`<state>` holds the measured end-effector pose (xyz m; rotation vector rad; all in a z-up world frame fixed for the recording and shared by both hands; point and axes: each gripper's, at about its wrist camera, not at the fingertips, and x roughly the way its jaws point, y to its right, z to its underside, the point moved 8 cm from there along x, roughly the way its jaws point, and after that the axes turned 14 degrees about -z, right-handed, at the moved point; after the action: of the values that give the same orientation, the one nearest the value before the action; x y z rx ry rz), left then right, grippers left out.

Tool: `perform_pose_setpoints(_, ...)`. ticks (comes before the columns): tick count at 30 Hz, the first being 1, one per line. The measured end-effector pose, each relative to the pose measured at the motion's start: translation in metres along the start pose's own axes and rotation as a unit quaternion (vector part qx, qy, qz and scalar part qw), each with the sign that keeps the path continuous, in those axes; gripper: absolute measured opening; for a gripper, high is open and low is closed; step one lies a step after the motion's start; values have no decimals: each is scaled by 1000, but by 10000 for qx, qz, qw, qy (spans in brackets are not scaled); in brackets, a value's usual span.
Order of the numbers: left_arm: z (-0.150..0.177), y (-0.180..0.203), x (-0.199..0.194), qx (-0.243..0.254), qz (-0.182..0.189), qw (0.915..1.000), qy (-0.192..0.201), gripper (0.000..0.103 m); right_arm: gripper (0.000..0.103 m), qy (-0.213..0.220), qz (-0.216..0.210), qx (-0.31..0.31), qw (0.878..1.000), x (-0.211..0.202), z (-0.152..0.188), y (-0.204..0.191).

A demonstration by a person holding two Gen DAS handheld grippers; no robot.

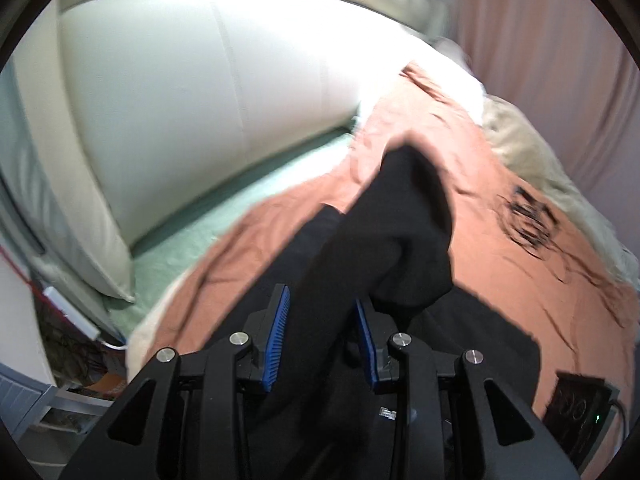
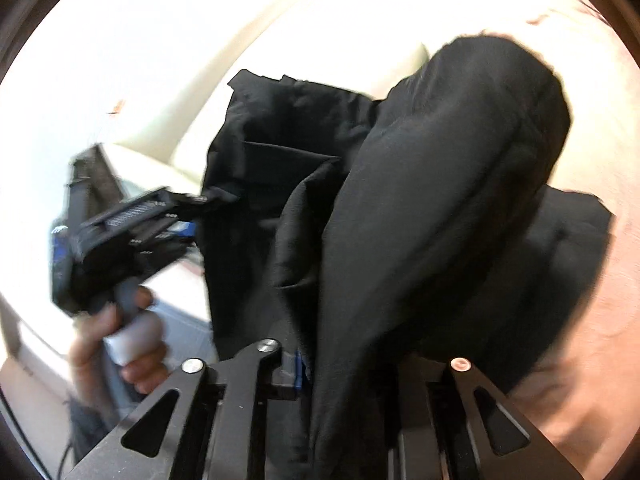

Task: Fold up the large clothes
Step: 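Lower the folded shirt onto the bed corner and open both tools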

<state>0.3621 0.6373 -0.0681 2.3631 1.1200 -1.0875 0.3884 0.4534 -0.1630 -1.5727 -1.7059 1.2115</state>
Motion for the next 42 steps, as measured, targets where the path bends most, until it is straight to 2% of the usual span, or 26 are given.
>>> perform_pose_setpoints(1, -2, -4, -4, -113, -18, 9997, 194, 33, 28, -60, 329, 97, 9994, -4, 4, 18)
perform_pose_setpoints(3, -3, -9, -15, -190, 79, 9988, 434, 33, 32, -138, 654, 175, 9976, -9, 10, 37)
perform_pose_setpoints(4, -1, -9, -18, -149, 98, 9989, 443, 33, 35, -121, 757, 118, 9970, -16, 13, 45)
perform_pose_setpoints(6, 7, -7, -27, -73, 169, 9989, 431, 33, 54, -70, 965, -33, 9953, -29, 17, 51)
perform_pose_setpoints(9, 25, -2, -42, -3, 323, 9988, 367, 33, 56, -146, 1114, -124, 9936, -41, 24, 50)
perform_pose_setpoints(12, 44, 6, -65, 30, 501, 9981, 365, 33, 62, -254, 1225, -371, 9915, -45, 27, 32)
perform_pose_setpoints(14, 57, 9, -84, 27, 608, 9970, 484, 33, 63, -296, 1286, -573, 9896, -66, 29, 23)
perform_pose_setpoints(16, 64, 10, -104, 98, 566, 9961, 669, 33, 63, -367, 1362, -830, 9865, -84, 32, 9)
perform_pose_setpoints(17, 68, 11, -115, 103, 556, 9955, 758, 33, 63, -382, 1389, -921, 9853, -74, 26, -12)
perform_pose_setpoints(19, 73, 13, -135, 25, 646, 9944, 839, 33, 66, -359, 1495, -1115, 9818, -84, 22, -27)
perform_pose_setpoints(20, 76, 16, -148, -19, 696, 9936, 884, 33, 71, -316, 1542, -1210, 9801, -93, 18, -35)
perform_pose_setpoints(21, 78, 19, -162, -30, 693, 9929, 970, 33, 74, -280, 1572, -1271, 9789, -92, 10, -46)
perform_pose_setpoints(23, 82, 26, -183, 43, 605, 9916, 1139, 33, 75, -212, 1624, -1407, 9764, -96, -2, -64)
perform_pose_setpoints(26, 95, 39, -211, 145, 550, 9902, 1274, 33, 76, -98, 1752, -1542, 9723, -125, -7, -86)
perform_pose_setpoints(29, 113, 55, -237, 200, 554, 9896, 1315, 34, 81, 2, 1903, -1737, 9662, -165, -6, -105)
perform_pose_setpoints(30, 118, 60, -245, 224, 575, 9892, 1330, 37, 85, 23, 1977, -1802, 9636, -177, -6, -108)
perform_pose_setpoints(31, 125, 67, -256, 267, 636, 9884, 1352, 50, 87, 38, 2041, -1860, 9611, -186, -6, -114)
perform_pose_setpoints(32, 129, 71, -263, 296, 654, 9878, 1381, 75, 90, 60, 2109, -1921, 9584, -197, -6, -119)
perform_pose_setpoints(34, 139, 81, -284, 305, 770, 9847, 1531, 102, 97, 124, 2229, -2041, 9531, -218, -3, -126)
perform_pose_setpoints(35, 143, 87, -296, 289, 874, 9825, 1618, 103, 103, 175, 2307, -2117, 9496, -232, -1, -132)
perform_pose_setpoints(38, 154, 102, -322, 323, 960, 9804, 1691, 103, 103, 323, 2456, -2285, 9415, -266, 2, -148)
perform_pose_setpoints(42, 171, 120, -349, 412, 1056, 9776, 1774, 103, 103, 512, 2481, -2352, 9383, -308, 7, -160)
